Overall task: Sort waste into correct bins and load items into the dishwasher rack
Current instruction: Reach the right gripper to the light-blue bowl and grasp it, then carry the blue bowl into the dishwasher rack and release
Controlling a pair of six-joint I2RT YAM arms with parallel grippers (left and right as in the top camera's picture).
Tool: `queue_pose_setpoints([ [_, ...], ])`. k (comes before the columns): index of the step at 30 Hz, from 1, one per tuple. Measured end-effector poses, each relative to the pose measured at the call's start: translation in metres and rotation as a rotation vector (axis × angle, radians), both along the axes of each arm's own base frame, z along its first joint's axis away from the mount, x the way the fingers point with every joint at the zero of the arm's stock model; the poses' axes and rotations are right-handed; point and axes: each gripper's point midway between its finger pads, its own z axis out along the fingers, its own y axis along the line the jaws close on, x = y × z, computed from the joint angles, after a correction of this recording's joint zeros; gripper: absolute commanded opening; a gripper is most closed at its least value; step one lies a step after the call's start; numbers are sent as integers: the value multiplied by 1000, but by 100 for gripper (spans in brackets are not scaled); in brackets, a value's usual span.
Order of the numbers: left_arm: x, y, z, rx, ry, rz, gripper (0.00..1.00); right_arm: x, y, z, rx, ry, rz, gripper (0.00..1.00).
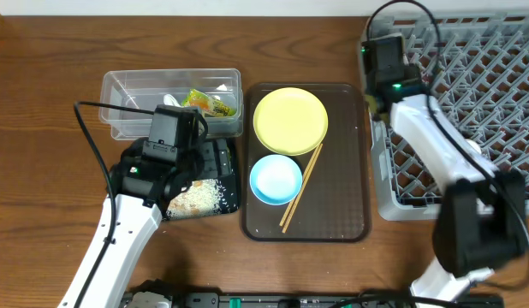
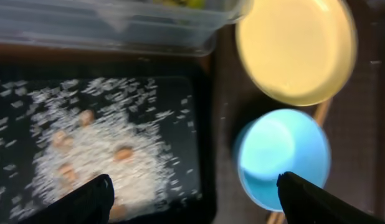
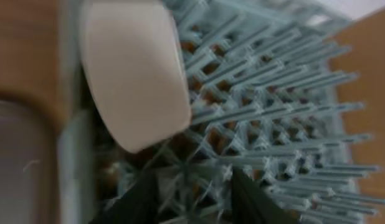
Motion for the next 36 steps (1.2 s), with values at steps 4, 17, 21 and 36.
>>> queue_pose_setpoints([
  [4,-9,23,-8,102,44,81,86,-26,37,19,251,36,101,43],
  [17,-25,92,-14,191,114,515,92,-122,179,-42,647,487,393,42],
  [21,-26,93,-14,186,119,529,92,-147,202,-84,633,627,394,34],
  [36,-27,93,-15,189,123,533,92,-163,202,-108,581,723,319,1],
])
